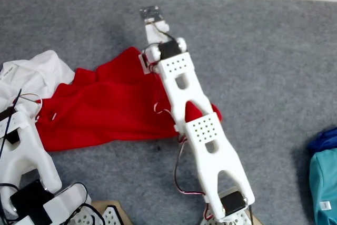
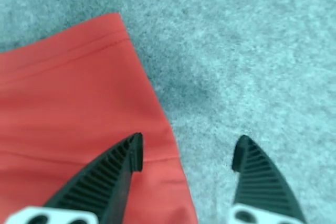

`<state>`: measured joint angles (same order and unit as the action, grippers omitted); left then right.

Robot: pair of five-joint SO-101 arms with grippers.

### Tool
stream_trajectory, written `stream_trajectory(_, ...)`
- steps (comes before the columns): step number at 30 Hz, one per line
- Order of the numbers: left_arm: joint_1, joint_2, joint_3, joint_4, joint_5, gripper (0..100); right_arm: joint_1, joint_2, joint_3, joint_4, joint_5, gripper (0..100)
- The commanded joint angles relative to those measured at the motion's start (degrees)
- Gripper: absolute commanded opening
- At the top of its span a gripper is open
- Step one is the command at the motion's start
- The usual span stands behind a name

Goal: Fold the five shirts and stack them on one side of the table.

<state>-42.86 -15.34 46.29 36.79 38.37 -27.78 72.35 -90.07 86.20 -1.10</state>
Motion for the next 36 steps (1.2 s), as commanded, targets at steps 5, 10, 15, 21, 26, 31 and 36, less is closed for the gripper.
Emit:
stream_trajectory(5, 1.1, -1.98, 0.13, -0.79, 0.18, 1, -0.75, 4.35, -1.89, 2.86, 0.79, 29.3)
stream_trajectory(10, 1.1, -1.98, 0.13, -0.79, 0.18, 1, -3.65, 8.48, -7.69, 2.95, 4.75, 29.2)
stream_trajectory(15, 1.1, -1.98, 0.13, -0.79, 0.18, 1, -2.77, 9.89, -8.84, 2.86, 5.1, 16.0)
stream_trajectory(21, 1.1, -1.98, 0.13, -0.79, 0.18, 1, -0.31, 9.98, -10.51, 2.68, 4.84, 2.2)
stream_trajectory(26, 1.19, -1.98, 0.13, -0.79, 0.18, 1, 1.63, 8.48, -11.38, 2.68, 4.92, 0.6)
stream_trajectory(31, 2.24, -1.98, 0.13, -0.79, 0.18, 1, 5.05, 3.47, -11.38, 3.03, 4.66, 0.6)
stream_trajectory(36, 7.08, -2.33, -0.57, -0.79, 0.09, 1, 6.99, -5.58, -11.38, 8.13, 2.64, 0.6)
